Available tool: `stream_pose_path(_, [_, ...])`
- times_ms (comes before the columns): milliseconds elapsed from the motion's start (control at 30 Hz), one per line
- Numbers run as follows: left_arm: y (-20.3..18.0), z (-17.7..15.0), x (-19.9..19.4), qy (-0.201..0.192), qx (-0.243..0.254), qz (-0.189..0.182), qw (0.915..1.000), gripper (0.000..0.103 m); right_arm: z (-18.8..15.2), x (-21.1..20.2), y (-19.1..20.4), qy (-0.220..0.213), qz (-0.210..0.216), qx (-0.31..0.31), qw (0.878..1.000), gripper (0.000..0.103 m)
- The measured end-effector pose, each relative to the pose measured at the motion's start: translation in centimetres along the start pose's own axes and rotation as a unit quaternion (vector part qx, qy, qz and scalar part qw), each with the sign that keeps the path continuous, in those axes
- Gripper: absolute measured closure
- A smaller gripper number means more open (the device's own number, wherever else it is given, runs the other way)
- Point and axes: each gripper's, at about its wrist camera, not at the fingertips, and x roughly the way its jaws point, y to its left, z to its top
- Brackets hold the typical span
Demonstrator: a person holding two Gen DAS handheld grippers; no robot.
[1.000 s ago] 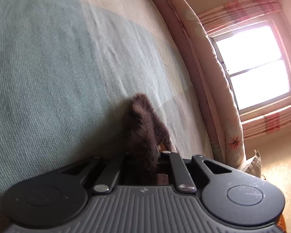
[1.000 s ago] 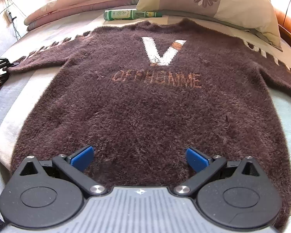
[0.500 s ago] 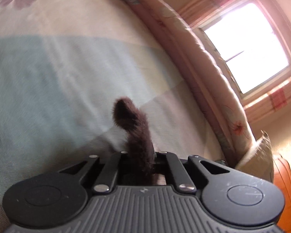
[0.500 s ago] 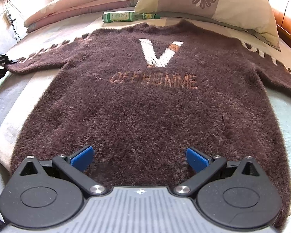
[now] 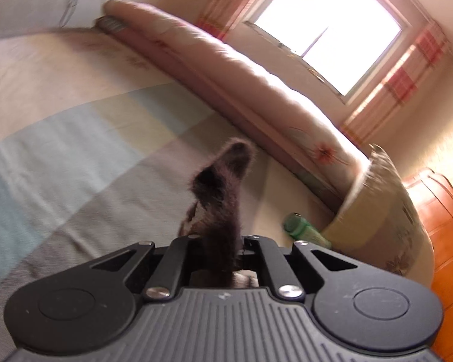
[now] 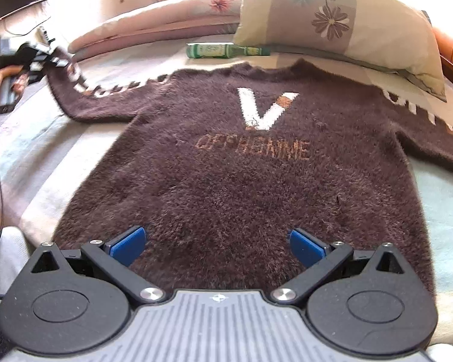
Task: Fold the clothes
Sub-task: 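Lift the sleeve cuff up with the left gripper, then carry the sleeve across the sweater front and open the left gripper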
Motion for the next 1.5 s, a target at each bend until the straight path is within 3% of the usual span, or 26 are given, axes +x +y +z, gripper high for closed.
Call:
stream_pose_path(200, [-6.5, -0.4, -0.4, 0.002, 0.039, -0.008, 0.9992, 0.098, -0.1, -2.1, -0.4, 0.0, 0.044, 0.011, 0.999, 0.0])
stream_pose_path(433, [-12.2, -1.5, -0.5, 0.011, 0.068, -0.008, 0.9976, 0.098, -0.3, -4.2, -2.1, -0.027, 0.043, 0.011, 0.999, 0.0])
stream_pose_path(767, [-19.8, -4.3, -0.1, 0.03, 0.109, -0.048, 0.9924, 0.098, -2.1, -5.1, -4.8, -0.021, 0.044, 0.031, 0.998, 0.0])
stream_pose_path(1167, [-27.0, -8.5, 1.8, 0.065, 0.143, -0.108, 0.9817, 0.098, -2.7, -5.1, -5.9, -0.021, 0.041, 0.042, 0.998, 0.0])
stream_pose_path(1500, [-30.2, -14.1, 6.4, 0.108, 0.131, -0.131, 0.9767, 0.098, -3.0, -5.1, -6.4, -0.012, 0.034, 0.043, 0.998, 0.0])
